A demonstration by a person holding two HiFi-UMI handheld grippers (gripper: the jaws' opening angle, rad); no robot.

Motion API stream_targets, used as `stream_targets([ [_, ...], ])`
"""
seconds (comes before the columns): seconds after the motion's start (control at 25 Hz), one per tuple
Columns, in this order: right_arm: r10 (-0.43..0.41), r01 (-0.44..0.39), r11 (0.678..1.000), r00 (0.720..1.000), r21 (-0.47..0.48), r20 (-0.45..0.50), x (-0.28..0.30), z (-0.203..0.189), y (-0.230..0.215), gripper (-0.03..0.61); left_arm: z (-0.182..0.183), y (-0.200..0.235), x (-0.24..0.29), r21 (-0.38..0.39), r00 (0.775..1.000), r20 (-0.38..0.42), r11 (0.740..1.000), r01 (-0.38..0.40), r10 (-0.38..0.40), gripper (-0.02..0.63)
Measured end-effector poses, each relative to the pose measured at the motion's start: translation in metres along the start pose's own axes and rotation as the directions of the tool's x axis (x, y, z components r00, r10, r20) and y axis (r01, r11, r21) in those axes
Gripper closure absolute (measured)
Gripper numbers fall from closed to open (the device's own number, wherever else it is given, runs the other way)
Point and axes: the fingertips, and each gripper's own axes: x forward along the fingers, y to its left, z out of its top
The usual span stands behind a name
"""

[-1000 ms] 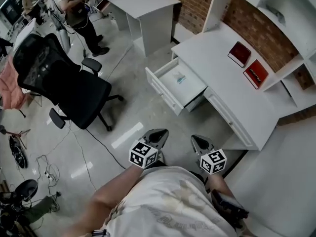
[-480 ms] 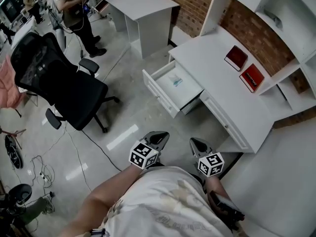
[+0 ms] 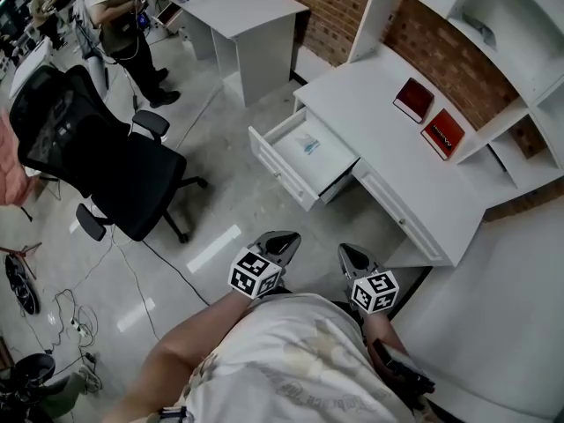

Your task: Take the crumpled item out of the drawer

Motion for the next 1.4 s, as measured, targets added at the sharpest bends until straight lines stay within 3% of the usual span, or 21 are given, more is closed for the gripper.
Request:
stream_targets([
  [0.52, 0.016, -0.016, 1.000, 1.000, 0.013, 0.012, 0.025, 0.012, 0.015, 0.554, 0.000, 0.021, -0.027, -0.004, 0.999, 0.004, 0.999, -0.036, 0.036, 0.586],
  [1.0, 0.113, -0.114, 0.993, 0.993, -0.035, -0.014, 0.070, 0.026, 0.036, 0.554, -0.002, 0.058, -0.054, -0.052, 0.990, 0.034, 0.989, -0.137, 0.139, 0.586],
  [1.4, 0.171, -0.173, 0.982, 0.984, -0.078, -0.041, 0.123, 0.048, 0.022, 0.554, 0.018, 0.106, -0.046, -0.067, 0.977, 0.039, 0.976, -0.206, 0.209, 0.586],
])
